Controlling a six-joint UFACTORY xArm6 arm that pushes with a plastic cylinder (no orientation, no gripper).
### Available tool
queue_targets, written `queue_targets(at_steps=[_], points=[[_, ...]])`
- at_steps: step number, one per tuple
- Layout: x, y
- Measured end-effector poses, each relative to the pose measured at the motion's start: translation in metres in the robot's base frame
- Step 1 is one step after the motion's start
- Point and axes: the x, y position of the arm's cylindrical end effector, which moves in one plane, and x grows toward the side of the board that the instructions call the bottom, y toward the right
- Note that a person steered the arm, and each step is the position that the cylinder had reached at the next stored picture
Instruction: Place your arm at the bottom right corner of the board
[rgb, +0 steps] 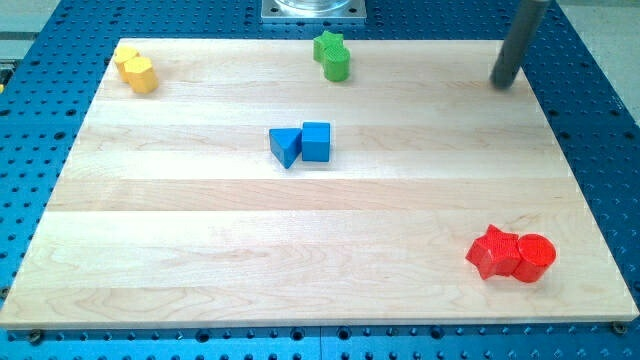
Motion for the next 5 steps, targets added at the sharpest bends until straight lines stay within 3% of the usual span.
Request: queue_targets(at_steps=[1,2,3,5], points=[[0.055,-0.029],[0.062,-0.028],[0.076,0.012],[0.19,0.116]])
